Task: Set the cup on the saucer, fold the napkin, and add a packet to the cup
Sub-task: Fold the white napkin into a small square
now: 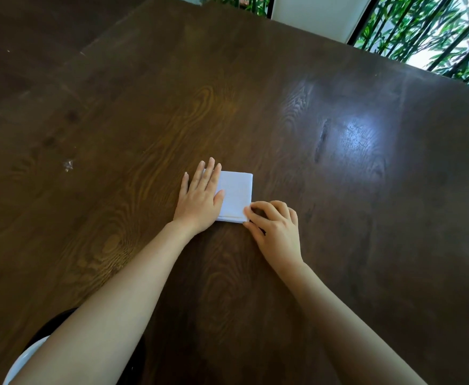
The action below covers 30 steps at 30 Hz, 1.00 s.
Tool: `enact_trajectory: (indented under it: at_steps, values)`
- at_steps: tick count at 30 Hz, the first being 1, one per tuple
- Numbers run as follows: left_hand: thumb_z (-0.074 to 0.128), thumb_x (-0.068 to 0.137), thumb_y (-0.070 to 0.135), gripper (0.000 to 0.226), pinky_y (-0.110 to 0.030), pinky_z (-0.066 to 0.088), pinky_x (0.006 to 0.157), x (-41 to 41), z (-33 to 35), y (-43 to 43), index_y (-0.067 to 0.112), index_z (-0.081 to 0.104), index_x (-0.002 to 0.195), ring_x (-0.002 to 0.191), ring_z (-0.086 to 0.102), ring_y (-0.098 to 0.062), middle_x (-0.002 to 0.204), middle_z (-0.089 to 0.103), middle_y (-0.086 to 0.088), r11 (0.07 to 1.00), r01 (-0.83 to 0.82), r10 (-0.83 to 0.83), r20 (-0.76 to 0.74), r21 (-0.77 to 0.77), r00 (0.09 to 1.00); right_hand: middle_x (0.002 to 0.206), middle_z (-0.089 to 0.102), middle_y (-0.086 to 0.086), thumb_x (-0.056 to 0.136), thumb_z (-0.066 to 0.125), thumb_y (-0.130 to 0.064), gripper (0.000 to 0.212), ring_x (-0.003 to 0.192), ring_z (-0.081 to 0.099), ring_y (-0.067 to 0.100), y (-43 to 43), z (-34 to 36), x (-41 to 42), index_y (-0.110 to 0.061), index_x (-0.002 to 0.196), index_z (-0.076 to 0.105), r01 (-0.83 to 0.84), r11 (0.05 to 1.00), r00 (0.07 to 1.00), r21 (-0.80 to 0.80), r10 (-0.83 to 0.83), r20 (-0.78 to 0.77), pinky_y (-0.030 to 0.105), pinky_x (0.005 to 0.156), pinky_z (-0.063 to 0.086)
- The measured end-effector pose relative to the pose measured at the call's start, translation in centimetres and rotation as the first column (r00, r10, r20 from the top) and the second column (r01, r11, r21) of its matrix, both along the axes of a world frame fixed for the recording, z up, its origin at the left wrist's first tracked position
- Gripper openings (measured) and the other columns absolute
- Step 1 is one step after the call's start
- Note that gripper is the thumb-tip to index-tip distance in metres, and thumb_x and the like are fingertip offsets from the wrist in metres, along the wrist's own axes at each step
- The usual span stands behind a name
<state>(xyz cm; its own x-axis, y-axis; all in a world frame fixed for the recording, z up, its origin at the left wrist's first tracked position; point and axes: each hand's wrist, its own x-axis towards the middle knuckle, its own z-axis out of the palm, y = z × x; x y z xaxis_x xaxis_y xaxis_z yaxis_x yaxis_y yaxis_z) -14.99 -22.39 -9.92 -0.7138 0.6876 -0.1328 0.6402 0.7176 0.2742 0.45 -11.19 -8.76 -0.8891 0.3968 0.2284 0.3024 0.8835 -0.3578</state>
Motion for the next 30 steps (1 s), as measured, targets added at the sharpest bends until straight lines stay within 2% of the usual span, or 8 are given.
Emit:
enact_trajectory:
  at_steps: [3, 6, 8, 10, 15, 21, 25, 30]
  values:
    - [0.04, 0.097, 0.026, 0.065, -0.042, -0.002, 0.117, -0.3, 1.6, 0.0, 0.02, 0.001, 0.149, 0.147, -0.003, -0.019, 0.16, -0.004, -0.004, 0.979, -0.129, 0.094, 0.211, 0.16, 0.973, 0.118, 0.064, -0.005, 0.088, 0.061, -0.026, 0.025, 0.113, 0.051, 0.021, 0.0, 0.5, 0.1, -0.024, 0.112, 0.068, -0.015, 0.995, 0.997, -0.099, 0.022, 0.074, 0.039, 0.097, 0.039]
    - [0.054, 0.089, 0.01, 0.065, -0.039, 0.032, 0.111, 0.1, 3.2, -0.4, 0.017, 0.023, 0.146, 0.138, 0.033, -0.024, 0.152, 0.032, -0.007, 0.706, -0.586, 0.41, 0.444, 0.398, 0.796, 0.114, 0.065, -0.003, 0.088, 0.058, -0.02, 0.028, 0.105, 0.053, 0.015, 0.1, 1.3, -0.4, -0.021, 0.116, 0.064, 0.077, 0.921, 0.997, -0.381, -0.061, 0.054, 0.031, 0.092, 0.044]
    - [0.056, 0.086, 0.008, 0.061, -0.034, 0.043, 0.096, 0.5, 4.1, -0.4, 0.016, 0.031, 0.141, 0.123, 0.049, -0.023, 0.136, 0.05, -0.008, 0.605, -0.721, 0.521, 0.517, 0.337, 0.679, 0.106, 0.066, 0.0, 0.09, 0.056, -0.02, 0.03, 0.091, 0.058, 0.012, 0.3, 2.1, -1.2, -0.016, 0.119, 0.06, 0.233, 0.817, 0.972, -0.528, -0.219, 0.09, 0.033, 0.086, 0.053]
    - [0.057, 0.083, 0.009, 0.063, -0.032, 0.046, 0.089, 0.9, 4.5, -0.3, 0.013, 0.032, 0.141, 0.117, 0.053, -0.026, 0.132, 0.053, -0.01, 0.63, -0.752, 0.55, 0.574, 0.192, 0.607, 0.101, 0.066, 0.003, 0.09, 0.056, -0.023, 0.031, 0.089, 0.06, 0.016, 0.6, 2.7, -2.3, -0.012, 0.12, 0.058, 0.34, 0.756, 0.94, -0.56, -0.282, 0.19, 0.035, 0.083, 0.053]
    - [0.061, 0.082, 0.003, 0.056, -0.036, 0.053, 0.083, 0.7, 5.3, -0.3, 0.003, 0.042, 0.134, 0.108, 0.058, -0.028, 0.13, 0.054, -0.016, 0.548, -0.837, 0.479, 0.812, 0.021, 0.334, 0.107, 0.065, 0.008, 0.084, 0.062, -0.018, 0.033, 0.085, 0.059, 0.02, 0.7, 3.3, -4.1, -0.01, 0.116, 0.058, 0.362, 0.762, 0.919, -0.536, -0.198, 0.34, 0.027, 0.066, 0.046]
    - [0.06, 0.082, 0.001, 0.019, -0.033, 0.047, 0.075, 2.4, 5.8, -1.3, 0.003, 0.059, 0.101, 0.09, 0.058, -0.021, 0.111, 0.062, -0.012, 0.553, -0.832, 0.45, 0.852, -0.032, 0.267, 0.118, 0.06, 0.008, 0.084, 0.061, -0.016, 0.04, 0.101, 0.059, 0.024, 0.5, 3.1, -3.6, -0.014, 0.122, 0.052, 0.371, 0.772, 0.906, -0.516, -0.18, 0.382, 0.034, 0.078, 0.048]
    - [0.057, 0.085, 0.002, 0.036, -0.037, 0.05, 0.09, 4.4, 6.2, -1.7, 0.006, 0.053, 0.121, 0.102, 0.058, -0.022, 0.119, 0.06, -0.011, 0.548, -0.832, 0.361, 0.873, 0.085, 0.326, 0.112, 0.061, 0.007, 0.085, 0.06, -0.014, 0.031, 0.089, 0.057, 0.02, 0.2, 3.3, -2.7, -0.012, 0.116, 0.056, 0.366, 0.759, 0.909, -0.539, -0.168, 0.381, 0.029, 0.069, 0.045]
    - [0.058, 0.087, 0.004, 0.039, -0.042, 0.055, 0.083, 7.7, 6.9, -3.3, 0.017, 0.047, 0.123, 0.101, 0.06, -0.022, 0.112, 0.06, -0.005, 0.409, -0.902, 0.145, 0.965, 0.142, 0.218, 0.112, 0.06, 0.001, 0.089, 0.054, -0.023, 0.032, 0.096, 0.053, 0.014, 0.4, 4.6, -0.6, -0.013, 0.119, 0.058, 0.31, 0.579, 0.944, -0.754, -0.092, 0.318, 0.028, 0.078, 0.045]
